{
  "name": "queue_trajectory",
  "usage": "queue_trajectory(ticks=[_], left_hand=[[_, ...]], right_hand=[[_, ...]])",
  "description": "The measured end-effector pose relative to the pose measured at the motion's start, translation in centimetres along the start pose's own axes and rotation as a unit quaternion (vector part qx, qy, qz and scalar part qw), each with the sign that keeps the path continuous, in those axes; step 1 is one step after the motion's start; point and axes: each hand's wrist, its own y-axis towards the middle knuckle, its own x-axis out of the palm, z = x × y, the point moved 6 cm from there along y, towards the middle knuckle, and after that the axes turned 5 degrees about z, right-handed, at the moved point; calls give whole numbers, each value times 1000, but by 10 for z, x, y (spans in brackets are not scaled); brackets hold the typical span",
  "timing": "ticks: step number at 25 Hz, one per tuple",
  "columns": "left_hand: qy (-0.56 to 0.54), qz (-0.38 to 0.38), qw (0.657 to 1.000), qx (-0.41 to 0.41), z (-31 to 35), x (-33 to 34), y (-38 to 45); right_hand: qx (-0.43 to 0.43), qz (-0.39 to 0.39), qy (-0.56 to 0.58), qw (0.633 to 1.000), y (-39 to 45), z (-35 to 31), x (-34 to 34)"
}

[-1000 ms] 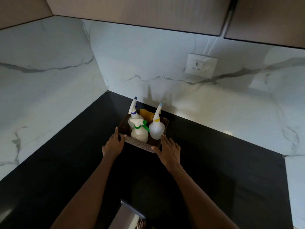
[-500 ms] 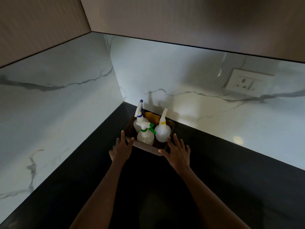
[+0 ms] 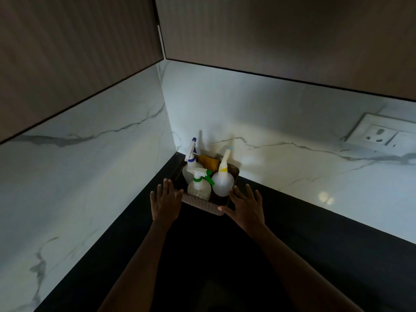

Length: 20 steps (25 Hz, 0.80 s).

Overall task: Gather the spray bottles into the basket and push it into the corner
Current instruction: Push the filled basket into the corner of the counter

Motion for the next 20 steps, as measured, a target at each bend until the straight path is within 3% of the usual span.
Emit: queue_trajectory(ticks=[10,17,20], left_hand=[[18,-11,999,-25,-27,3,61],[51,25,998,-1,-27,3,79],[7,42,999,-18,-26,0,78]], right_hand=[[-1,4,-23,1000,57,-35,0],[-9,15,-62,998,84,-59,-1],[-7,6,-75,997,89,-67,1]])
